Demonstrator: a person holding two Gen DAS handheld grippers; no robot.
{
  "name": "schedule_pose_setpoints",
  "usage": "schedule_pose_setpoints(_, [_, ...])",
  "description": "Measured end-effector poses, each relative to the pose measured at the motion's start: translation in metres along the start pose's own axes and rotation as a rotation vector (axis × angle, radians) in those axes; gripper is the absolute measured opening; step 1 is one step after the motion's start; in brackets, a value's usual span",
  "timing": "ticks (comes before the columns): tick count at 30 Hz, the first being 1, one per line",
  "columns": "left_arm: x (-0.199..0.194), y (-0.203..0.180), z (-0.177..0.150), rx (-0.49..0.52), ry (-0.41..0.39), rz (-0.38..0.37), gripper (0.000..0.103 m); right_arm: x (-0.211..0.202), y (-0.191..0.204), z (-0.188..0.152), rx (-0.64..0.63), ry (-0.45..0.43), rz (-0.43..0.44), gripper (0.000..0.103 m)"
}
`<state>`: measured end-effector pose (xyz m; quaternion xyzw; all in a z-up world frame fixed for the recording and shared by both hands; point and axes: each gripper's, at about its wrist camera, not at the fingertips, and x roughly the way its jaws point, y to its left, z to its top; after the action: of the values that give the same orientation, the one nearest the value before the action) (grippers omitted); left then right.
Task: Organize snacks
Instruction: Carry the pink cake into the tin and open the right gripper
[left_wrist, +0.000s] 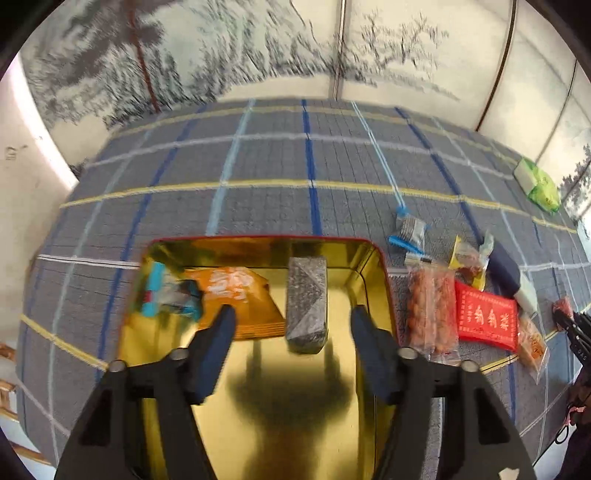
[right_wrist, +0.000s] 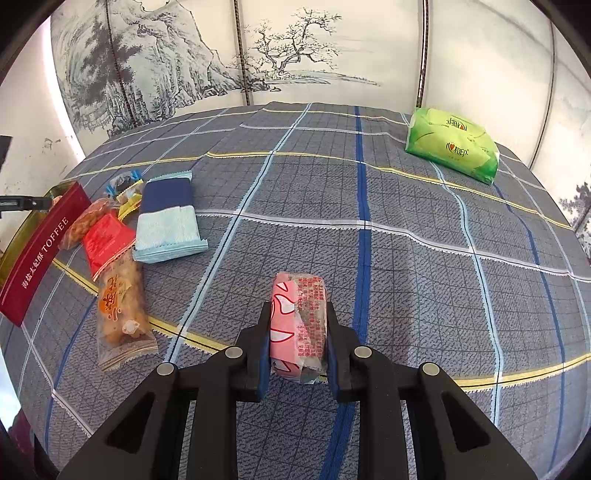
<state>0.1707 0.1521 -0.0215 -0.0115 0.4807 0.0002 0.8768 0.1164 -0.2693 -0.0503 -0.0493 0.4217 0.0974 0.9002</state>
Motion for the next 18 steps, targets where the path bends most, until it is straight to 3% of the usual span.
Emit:
schedule_pose_setpoints(3, [-0.037, 0.002, -0.016, -0.024, -0.094, -0.013, 0.068, 0.000, -0.001, 0.000, 0.002, 0.000, 0.003, 0.025])
schedule_pose_setpoints(6, [-0.068, 0.006, -0.039, -0.058, -0.154, -0.014, 0.079, -0.002, 0.000, -0.002, 0.029, -0.001, 0.000, 0.025])
schedule_pose_setpoints(12, [-0.110, 0.021, -0.093, -0.095, -0.224, -0.002, 0.081, -0.024, 0.015, -0.016, 0.082, -0.028, 0.016, 0.025])
schedule_pose_setpoints(18, [-0.132, 0.043, -0.127, -0.122, -0.265, 0.055, 0.081, -0.070, 0.073, -0.002, 0.042, -0.116, 0.155, 0.025])
